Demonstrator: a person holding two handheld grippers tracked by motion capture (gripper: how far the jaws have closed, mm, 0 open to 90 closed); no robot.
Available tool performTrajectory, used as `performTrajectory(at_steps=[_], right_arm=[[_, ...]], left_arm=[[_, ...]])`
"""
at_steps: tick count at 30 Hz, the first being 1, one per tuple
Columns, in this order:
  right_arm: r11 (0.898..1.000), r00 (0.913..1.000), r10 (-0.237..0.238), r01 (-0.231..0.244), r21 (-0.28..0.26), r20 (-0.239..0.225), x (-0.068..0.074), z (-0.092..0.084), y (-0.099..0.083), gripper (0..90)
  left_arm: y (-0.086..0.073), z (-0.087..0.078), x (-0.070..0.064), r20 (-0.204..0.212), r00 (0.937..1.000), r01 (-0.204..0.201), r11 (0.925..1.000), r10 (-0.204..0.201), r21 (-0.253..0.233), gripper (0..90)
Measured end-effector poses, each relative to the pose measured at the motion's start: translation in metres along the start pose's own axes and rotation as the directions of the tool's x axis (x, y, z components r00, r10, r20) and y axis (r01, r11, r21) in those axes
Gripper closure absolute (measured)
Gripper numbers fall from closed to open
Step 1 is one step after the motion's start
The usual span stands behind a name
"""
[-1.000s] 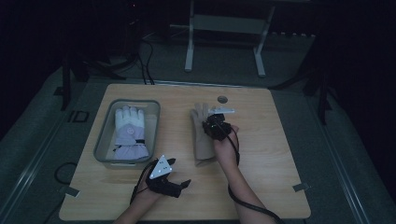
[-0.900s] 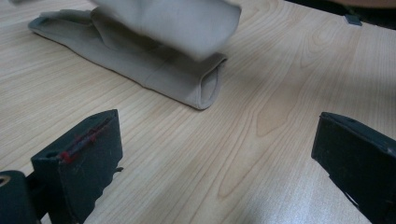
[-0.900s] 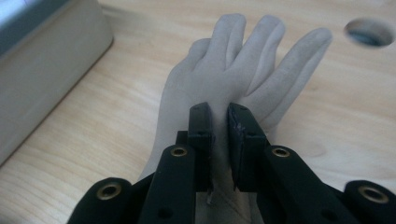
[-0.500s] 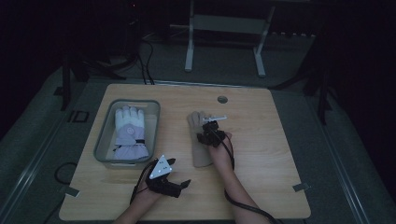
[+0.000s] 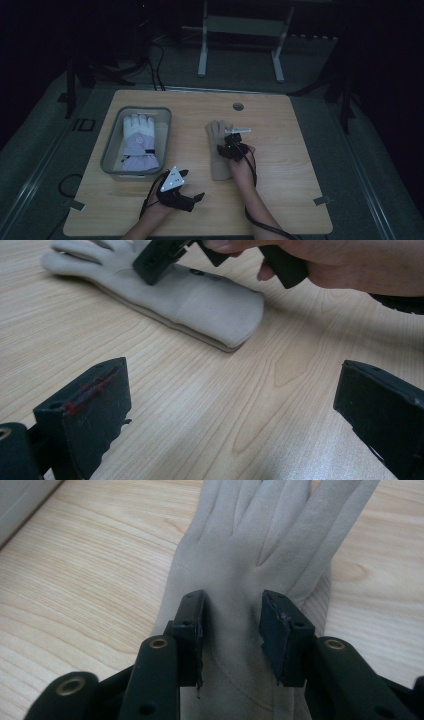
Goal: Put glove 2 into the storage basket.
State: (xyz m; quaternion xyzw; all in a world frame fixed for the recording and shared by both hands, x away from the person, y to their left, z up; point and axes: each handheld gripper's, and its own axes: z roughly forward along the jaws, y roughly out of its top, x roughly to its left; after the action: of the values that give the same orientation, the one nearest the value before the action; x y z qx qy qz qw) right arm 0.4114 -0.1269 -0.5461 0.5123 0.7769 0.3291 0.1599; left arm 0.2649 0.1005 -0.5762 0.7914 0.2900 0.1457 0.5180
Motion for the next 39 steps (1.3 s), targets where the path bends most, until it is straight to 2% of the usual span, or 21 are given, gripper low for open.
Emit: performTrajectory(at_steps=[3, 6, 9, 15, 18, 20, 24, 28, 31, 34, 36, 37, 38, 39], right_arm=[[1.0, 0.9999, 0.013, -0.013, -0.005, 0.008, -0.005, -0.005, -0.005, 62.1], [1.0, 0.9988, 0.025, -0.025, -0.001, 0.042, -0.008, -0.011, -0.009, 63.0], [0.999, 0.9975, 0.044, -0.043, -0.012, 0.056, -0.014, -0.016, -0.016, 62.9], [0.999, 0.9979, 0.047, -0.046, -0.012, 0.044, -0.022, -0.024, -0.022, 61.4], [0.998, 0.9973, 0.06, -0.06, -0.008, 0.042, -0.024, -0.029, -0.021, 58.3], [0.999, 0.9983, 0.05, -0.05, -0.007, 0.029, -0.025, -0.035, -0.02, 55.5], [0.999, 0.9998, 0.011, -0.01, -0.037, 0.017, -0.033, -0.048, -0.014, 48.3], [0.999, 0.9996, 0.025, -0.024, -0.046, 0.013, -0.047, -0.059, -0.01, 46.9], [0.998, 0.9991, 0.04, -0.04, -0.039, 0.013, -0.057, -0.065, -0.004, 46.2], [0.999, 0.9996, 0.03, -0.03, -0.045, -0.003, -0.067, -0.069, 0.006, 46.2], [0.999, 0.9995, 0.025, -0.026, -0.047, -0.02, -0.071, -0.07, 0.011, 46.2], [0.999, 0.9998, 0.018, -0.019, -0.049, -0.01, -0.073, -0.071, 0.013, 46.3], [0.999, 0.9996, 0.021, -0.022, -0.048, -0.02, -0.075, -0.071, 0.015, 46.2], [0.998, 0.9984, 0.035, -0.037, -0.05, -0.045, -0.078, -0.07, 0.017, 46.2]], left_arm=[[0.0, 0.0, 0.0, -0.002, 1.0, -0.005, 1.0, 0.005, 0.0, 2.1], [0.001, 0.001, 0.0, -0.003, 1.0, -0.007, 1.0, 0.007, 0.0, 2.1], [0.001, 0.001, -0.001, -0.004, 0.9999, -0.011, 0.9999, 0.011, -0.001, 2.1], [0.004, 0.001, -0.003, 0.006, 0.9999, -0.014, 0.9999, 0.014, -0.01, 2.1], [0.006, 0.002, -0.008, 0.014, 0.9995, -0.027, 0.9995, 0.028, -0.016, 2.1], [0.008, 0.004, -0.011, 0.023, 0.9994, -0.027, 0.9993, 0.027, -0.025, 2.1], [0.011, 0.007, -0.018, 0.035, 0.9969, -0.07, 0.9971, 0.071, -0.03, 2.2], [0.014, 0.011, -0.024, 0.048, 0.995, -0.086, 0.9954, 0.088, -0.042, 2.2], [0.017, 0.012, -0.029, 0.05, 0.9926, -0.11, 0.9935, 0.111, -0.03, 2.1], [0.02, 0.016, -0.031, 0.066, 0.9931, -0.096, 0.9953, 0.097, -0.007, 2.2], [0.026, 0.02, -0.031, 0.068, 0.995, -0.074, 0.9972, 0.073, 0.014, 2.2], [0.028, 0.021, -0.031, 0.065, 0.9954, -0.071, 0.9972, 0.07, 0.022, 2.2], [0.031, 0.025, -0.032, 0.051, 0.9961, -0.075, 0.9963, 0.073, 0.043, 2.2], [0.034, 0.028, -0.032, 0.054, 0.9953, -0.084, 0.995, 0.081, 0.054, 2.5]])
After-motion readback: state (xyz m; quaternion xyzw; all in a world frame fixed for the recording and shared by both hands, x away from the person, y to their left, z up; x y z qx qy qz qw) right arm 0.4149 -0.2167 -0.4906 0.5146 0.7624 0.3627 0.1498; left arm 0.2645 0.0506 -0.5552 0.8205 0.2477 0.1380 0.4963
